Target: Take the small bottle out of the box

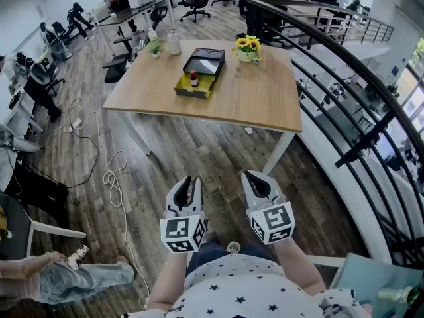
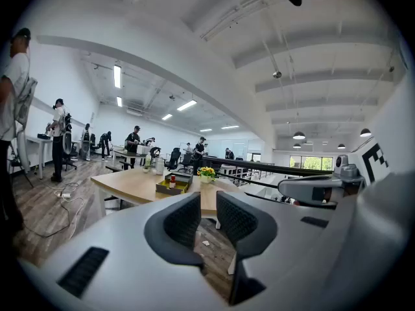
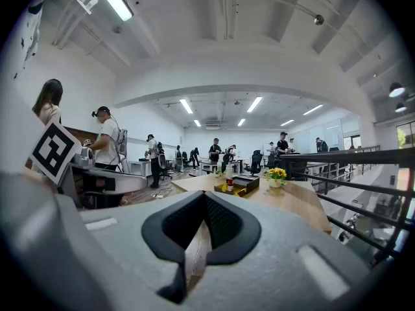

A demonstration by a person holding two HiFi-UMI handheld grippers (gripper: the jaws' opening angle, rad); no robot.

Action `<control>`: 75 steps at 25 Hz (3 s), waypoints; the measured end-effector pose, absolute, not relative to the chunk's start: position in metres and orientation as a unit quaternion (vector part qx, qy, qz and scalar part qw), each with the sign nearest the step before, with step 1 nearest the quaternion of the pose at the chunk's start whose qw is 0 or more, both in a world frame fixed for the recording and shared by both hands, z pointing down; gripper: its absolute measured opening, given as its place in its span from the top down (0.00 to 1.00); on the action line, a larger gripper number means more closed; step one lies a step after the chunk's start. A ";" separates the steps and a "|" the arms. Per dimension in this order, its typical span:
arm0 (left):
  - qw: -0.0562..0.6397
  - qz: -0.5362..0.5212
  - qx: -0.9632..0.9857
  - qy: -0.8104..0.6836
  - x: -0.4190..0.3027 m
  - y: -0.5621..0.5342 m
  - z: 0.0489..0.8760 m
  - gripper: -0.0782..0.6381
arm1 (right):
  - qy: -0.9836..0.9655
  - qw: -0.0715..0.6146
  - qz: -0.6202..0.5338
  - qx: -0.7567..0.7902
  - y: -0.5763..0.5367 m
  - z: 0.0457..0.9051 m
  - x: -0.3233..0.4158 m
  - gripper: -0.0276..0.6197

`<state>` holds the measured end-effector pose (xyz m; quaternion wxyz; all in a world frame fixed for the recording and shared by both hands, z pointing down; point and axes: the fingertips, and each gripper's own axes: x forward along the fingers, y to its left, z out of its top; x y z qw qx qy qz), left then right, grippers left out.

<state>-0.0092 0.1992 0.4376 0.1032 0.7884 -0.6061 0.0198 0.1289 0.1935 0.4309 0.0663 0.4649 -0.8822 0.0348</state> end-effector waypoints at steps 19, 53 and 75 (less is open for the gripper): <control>0.088 0.017 0.775 -0.625 -0.026 0.221 0.427 0.89 | -0.889 0.080 0.029 0.449 0.213 0.428 0.118 0.95; 0.083 0.024 0.767 -0.636 -0.027 0.160 0.433 0.71 | -0.904 0.081 0.050 0.417 0.142 0.444 0.114 0.70; 0.099 0.035 0.781 -0.615 -0.089 -0.029 0.426 0.65 | -0.903 0.080 0.075 0.415 -0.049 0.431 0.047 0.64</control>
